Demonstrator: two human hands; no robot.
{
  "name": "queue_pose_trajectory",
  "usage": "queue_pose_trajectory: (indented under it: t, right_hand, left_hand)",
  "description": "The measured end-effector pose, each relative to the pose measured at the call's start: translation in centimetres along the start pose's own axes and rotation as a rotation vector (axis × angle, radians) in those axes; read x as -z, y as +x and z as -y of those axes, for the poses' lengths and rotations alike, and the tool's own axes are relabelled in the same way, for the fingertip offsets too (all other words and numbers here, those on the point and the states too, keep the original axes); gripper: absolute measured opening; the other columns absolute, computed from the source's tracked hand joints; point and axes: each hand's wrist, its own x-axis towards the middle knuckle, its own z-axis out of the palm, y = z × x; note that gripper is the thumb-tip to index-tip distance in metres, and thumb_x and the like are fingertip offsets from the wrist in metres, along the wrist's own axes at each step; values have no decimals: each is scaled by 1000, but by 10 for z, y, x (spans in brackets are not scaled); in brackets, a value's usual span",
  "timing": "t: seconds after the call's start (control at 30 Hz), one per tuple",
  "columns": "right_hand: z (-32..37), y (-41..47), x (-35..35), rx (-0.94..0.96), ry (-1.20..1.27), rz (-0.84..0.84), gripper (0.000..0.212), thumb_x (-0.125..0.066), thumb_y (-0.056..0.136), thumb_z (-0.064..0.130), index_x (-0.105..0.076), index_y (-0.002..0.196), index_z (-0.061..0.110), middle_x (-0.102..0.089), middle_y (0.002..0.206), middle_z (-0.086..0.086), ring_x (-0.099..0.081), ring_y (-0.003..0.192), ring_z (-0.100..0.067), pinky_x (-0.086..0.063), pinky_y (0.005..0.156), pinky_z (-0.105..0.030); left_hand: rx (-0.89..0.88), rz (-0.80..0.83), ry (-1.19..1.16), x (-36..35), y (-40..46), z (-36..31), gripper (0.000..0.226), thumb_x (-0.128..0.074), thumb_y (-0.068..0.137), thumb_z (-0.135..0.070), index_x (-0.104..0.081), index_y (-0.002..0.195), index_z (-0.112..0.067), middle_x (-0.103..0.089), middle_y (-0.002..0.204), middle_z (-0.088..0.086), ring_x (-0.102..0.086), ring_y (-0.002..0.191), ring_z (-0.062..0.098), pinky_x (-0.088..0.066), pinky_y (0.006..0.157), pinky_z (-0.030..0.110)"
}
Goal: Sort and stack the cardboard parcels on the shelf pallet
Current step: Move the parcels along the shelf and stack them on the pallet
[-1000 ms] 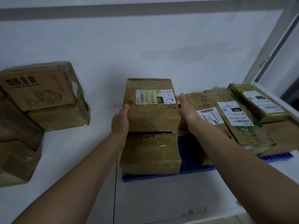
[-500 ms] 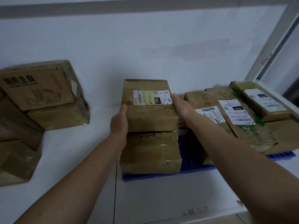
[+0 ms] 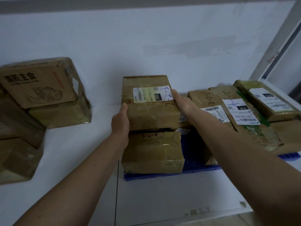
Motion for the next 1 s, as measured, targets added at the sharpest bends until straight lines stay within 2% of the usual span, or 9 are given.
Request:
queue_pose_trajectory:
  t: [0.17, 0.33, 0.37, 0.43, 0.5, 0.63, 0.73, 0.87, 1.0]
  right_hand:
    - [0, 0, 3, -10, 116, 24, 85, -27, 81, 80, -47, 140, 23, -37, 150, -11, -33, 137, -33, -23, 113, -51]
    - [-9, 0, 0, 15, 168, 52, 78, -40, 79, 78, -58, 129, 21, -57, 131, -7, -53, 119, -27, -40, 104, -43]
    - [-10, -1, 0, 20, 205, 77, 70, -44, 80, 75, -62, 122, 21, -64, 121, -5, -60, 108, -24, -47, 96, -38]
    - [-9, -4, 0, 22, 314, 171, 57, -54, 81, 67, -68, 112, 21, -72, 103, -2, -68, 92, -20, -54, 83, -33]
    - [-6, -2, -2, 40, 373, 223, 54, -59, 82, 61, -67, 115, 20, -73, 102, -4, -69, 93, -22, -54, 90, -39]
    - [-5, 0, -3, 51, 383, 203, 51, -59, 84, 56, -64, 119, 18, -72, 105, -5, -69, 96, -23, -52, 94, -41]
    - [-4, -2, -2, 69, 355, 214, 58, -59, 83, 58, -58, 126, 19, -69, 111, -5, -67, 99, -23, -51, 95, -42]
    - [3, -4, -4, 133, 317, 206, 61, -58, 85, 54, -52, 133, 16, -65, 120, -6, -64, 105, -24, -51, 96, -43]
    - [1, -7, -5, 124, 362, 217, 48, -60, 89, 44, -55, 126, 14, -68, 112, -8, -68, 98, -24, -54, 91, -43]
  left_hand:
    - [1, -13, 4, 4, 4, 2, 26, -44, 95, -50, -53, 80, -30, -59, 91, -4, -55, 87, 15, -46, 85, 36]
    - [-3, -12, 69, -1, 5, 4, 29, -42, 94, -53, -54, 81, -29, -58, 92, -2, -55, 91, 19, -45, 85, 37]
    - [2, -14, 91, -1, 5, 4, 30, -42, 93, -54, -56, 86, -28, -58, 97, 0, -55, 97, 22, -45, 90, 40]
    - [31, -46, 111, -1, 6, 5, 45, -42, 92, -56, -58, 115, -21, -56, 117, 7, -52, 111, 27, -42, 100, 46]
    - [69, -42, 109, 0, 7, 6, 52, -40, 92, -55, -52, 127, -18, -54, 124, 7, -51, 113, 27, -41, 102, 46]
    - [73, 96, 68, 2, 8, 7, 29, -38, 96, -54, -56, 91, -31, -60, 100, -2, -56, 94, 17, -44, 95, 39]
    - [108, 164, 85, 6, 6, 5, 33, -43, 92, -60, -59, 94, -31, -64, 104, 2, -59, 99, 21, -48, 91, 40]
    - [86, 189, 59, 10, 8, 1, 25, -48, 95, -50, -59, 87, -29, -65, 90, -4, -61, 86, 13, -45, 63, 27]
    - [20, 220, 97, 10, 15, -3, 21, -47, 97, -45, -59, 89, -30, -64, 95, -5, -60, 89, 12, -46, 65, 26]
